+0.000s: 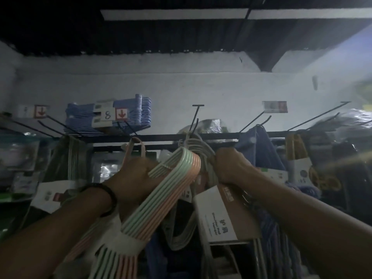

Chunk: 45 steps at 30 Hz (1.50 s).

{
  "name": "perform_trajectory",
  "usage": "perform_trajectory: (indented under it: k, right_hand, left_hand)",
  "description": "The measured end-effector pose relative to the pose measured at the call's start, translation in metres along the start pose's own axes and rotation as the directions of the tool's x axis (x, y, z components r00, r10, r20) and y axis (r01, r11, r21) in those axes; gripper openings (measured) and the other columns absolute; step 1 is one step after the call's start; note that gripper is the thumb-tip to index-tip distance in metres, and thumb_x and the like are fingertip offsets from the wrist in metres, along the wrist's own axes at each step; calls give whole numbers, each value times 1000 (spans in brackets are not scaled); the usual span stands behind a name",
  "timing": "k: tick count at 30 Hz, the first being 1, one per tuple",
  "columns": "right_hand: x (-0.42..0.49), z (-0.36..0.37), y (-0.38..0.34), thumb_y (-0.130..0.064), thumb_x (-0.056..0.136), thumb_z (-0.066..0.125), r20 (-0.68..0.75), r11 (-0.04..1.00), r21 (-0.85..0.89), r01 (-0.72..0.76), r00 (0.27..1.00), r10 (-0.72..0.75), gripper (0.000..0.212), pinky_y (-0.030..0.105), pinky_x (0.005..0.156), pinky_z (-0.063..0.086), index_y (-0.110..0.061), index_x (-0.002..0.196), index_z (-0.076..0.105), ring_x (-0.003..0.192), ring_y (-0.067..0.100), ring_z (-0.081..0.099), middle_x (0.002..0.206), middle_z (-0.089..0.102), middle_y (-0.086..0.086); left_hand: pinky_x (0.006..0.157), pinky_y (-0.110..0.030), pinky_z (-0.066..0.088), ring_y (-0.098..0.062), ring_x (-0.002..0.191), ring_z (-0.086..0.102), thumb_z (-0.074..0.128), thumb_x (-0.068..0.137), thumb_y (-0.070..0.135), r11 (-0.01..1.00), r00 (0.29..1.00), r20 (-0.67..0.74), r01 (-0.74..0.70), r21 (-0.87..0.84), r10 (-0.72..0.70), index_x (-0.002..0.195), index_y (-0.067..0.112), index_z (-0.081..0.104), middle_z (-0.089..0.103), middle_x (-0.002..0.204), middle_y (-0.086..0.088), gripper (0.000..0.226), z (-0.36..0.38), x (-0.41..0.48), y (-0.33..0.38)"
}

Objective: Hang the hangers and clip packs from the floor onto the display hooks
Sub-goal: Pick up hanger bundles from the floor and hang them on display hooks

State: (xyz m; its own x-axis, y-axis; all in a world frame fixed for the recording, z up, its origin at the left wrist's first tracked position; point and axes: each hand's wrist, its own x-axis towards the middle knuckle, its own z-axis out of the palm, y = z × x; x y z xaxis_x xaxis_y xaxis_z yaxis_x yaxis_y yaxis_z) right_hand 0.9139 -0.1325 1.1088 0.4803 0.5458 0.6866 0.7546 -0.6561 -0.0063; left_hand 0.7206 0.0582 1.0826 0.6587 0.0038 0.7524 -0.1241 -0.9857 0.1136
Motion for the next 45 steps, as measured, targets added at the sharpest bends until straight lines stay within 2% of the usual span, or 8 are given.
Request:
perform_trajectory:
  k: [8,11,15,21,28,35,39,45]
  right_hand:
    - [20,-23,-24,-10,98,61,-338,984,130,-117,928,155,15,33,62,44,-5,111,66,65,16,48,80,52,3]
    - [27,-33,-27,-15,98,62,-411,978,166,-127,893,186,14,32,61,42,-8,109,66,73,22,53,92,63,9]
    - [36,-34,-24,-25,99,66,-452,967,214,-139,863,224,15,25,45,27,-10,100,68,56,10,36,68,42,-2]
    - [49,-22,-25,-20,97,70,-502,938,288,-191,805,317,12,25,43,29,-9,103,70,54,10,39,66,42,-1]
    - [59,14,-14,-16,98,68,-457,915,369,-161,826,330,17,24,45,37,-20,86,57,53,7,47,67,53,-2]
    - [88,32,-14,-18,99,66,-321,943,288,-168,911,260,16,37,70,62,-7,112,68,76,21,68,92,67,7]
    - [103,49,-7,-23,98,69,-148,970,157,-185,967,209,34,43,83,61,-4,125,63,95,28,71,108,70,14]
    - [104,22,6,-29,95,71,180,985,70,-157,973,143,24,43,85,63,-15,115,68,91,27,72,109,70,9]
  left_hand:
    - [65,-31,48,-12,60,58,64,98,7,990,997,60,-46,-136,55,61,28,68,63,61,5,43,-16,33,9]
    - [69,-38,51,-18,65,60,64,99,6,984,998,57,-24,-177,34,70,11,68,65,67,-5,29,-20,42,11]
    - [70,-37,50,-21,66,61,63,100,8,958,1000,-18,15,-285,-21,75,1,71,67,72,-12,27,-19,54,11]
    - [54,-23,46,-2,48,59,59,102,11,922,997,3,73,-380,-78,53,29,71,65,54,7,54,-14,73,3]
    - [78,-36,60,-17,83,77,64,100,37,952,993,68,114,-284,-99,95,15,78,79,90,-1,27,6,73,-7]
    - [64,-32,57,-13,66,75,60,104,30,937,978,-80,159,-312,-192,82,19,74,79,76,2,28,4,75,-18]
    - [77,-39,59,-21,80,78,56,106,32,944,975,-90,171,-283,-204,95,16,77,81,88,-1,29,-17,62,-31]
    - [60,-25,58,-18,71,78,59,103,41,929,956,-49,269,-253,-290,91,12,76,81,84,-2,35,-34,33,-46]
